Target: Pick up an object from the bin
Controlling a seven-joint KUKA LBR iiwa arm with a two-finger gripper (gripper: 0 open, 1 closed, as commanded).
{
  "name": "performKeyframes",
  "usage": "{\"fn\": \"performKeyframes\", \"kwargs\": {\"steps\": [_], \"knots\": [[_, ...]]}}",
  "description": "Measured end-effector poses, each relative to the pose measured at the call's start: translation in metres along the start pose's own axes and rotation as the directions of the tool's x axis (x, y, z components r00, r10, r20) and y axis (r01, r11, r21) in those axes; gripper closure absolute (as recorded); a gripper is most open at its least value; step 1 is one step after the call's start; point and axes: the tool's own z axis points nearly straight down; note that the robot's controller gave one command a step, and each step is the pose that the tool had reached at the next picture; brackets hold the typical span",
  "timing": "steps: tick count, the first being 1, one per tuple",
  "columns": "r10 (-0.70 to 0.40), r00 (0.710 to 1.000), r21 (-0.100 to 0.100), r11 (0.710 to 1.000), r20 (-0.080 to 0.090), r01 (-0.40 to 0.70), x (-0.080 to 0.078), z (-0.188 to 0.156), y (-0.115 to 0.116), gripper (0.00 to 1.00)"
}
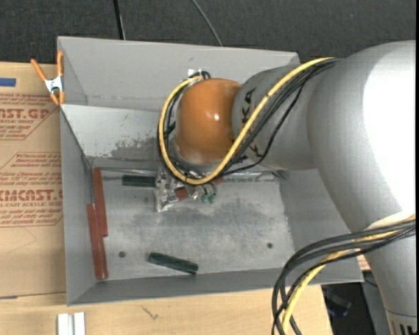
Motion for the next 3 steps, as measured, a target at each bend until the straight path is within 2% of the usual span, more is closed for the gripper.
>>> {"fn": "performKeyframes", "kwargs": {"steps": [1,2,3], "knots": [[0.0,1.0,0.0,1.0,-0.003,0.0,0.001,0.0,0.0,1.0],[-0.01,0.999,0.002,1.0,-0.039,0.01,0.016,-0.065,0.019,0.0],[-0.009,0.999,0.001,1.0,-0.04,0.009,0.017,-0.065,0.019,0.0]]}}
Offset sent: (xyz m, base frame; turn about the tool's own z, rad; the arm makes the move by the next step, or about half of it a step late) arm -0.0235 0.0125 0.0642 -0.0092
